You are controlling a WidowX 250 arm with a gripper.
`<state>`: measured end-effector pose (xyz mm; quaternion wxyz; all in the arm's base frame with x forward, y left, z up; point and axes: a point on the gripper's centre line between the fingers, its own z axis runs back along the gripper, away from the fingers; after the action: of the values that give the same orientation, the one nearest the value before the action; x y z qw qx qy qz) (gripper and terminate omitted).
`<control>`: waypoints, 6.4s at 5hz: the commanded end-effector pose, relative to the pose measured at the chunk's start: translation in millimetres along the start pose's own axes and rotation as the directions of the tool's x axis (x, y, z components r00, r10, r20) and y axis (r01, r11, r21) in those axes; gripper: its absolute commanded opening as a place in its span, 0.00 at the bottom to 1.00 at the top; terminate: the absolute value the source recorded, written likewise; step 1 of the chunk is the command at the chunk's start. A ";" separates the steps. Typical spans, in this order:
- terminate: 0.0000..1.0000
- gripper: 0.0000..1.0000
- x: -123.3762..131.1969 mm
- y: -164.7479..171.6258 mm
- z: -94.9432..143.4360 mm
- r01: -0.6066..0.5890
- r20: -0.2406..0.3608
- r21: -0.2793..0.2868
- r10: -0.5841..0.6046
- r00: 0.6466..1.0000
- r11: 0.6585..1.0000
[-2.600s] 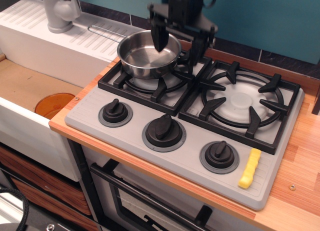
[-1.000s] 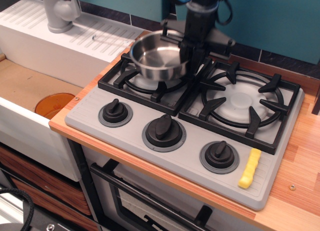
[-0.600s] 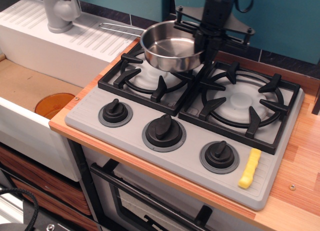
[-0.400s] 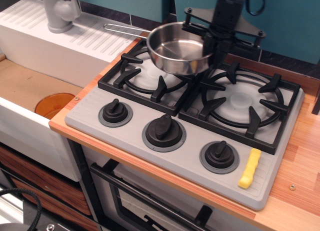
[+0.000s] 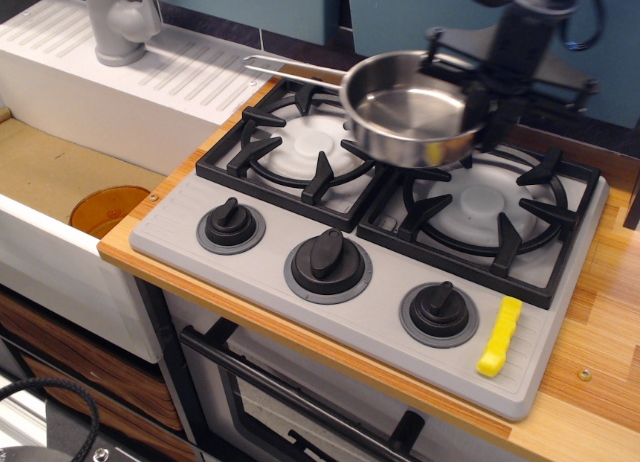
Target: Put pot or pan on stove and put fry in pot or pan
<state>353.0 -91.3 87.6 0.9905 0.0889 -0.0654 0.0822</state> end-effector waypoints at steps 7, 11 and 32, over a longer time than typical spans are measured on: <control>0.00 1.00 14.4 -36.0 6.9 -0.044 0.095 -0.042 0.048 0.994 0.998; 0.00 1.00 -0.5 -2.1 40.5 0.076 0.047 -0.056 -0.073 0.996 0.996; 0.00 0.00 -99.4 -61.4 -28.2 -0.028 0.244 -0.063 0.043 0.969 0.998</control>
<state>258.8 -157.0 18.9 0.9789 0.0875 -0.1650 0.0828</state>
